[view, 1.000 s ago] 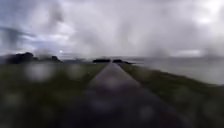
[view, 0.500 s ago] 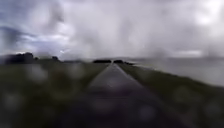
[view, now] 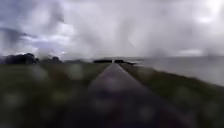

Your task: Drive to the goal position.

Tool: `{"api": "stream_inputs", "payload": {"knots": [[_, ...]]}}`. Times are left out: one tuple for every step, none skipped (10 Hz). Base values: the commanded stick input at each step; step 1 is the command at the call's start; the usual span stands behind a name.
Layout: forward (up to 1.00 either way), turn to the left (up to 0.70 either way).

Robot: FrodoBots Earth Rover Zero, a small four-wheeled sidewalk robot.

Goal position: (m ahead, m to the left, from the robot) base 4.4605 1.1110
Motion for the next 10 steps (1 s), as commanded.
{"api": "stream_inputs", "payload": {"knots": [[0.7,0.0],[0.7,0.0],[0.7,0.0],[0.7,0.0],[0.7,0.0],[0.7,0.0],[0.7,0.0],[0.7,0.0],[0.7,0.0],[0.7,0.0]]}}
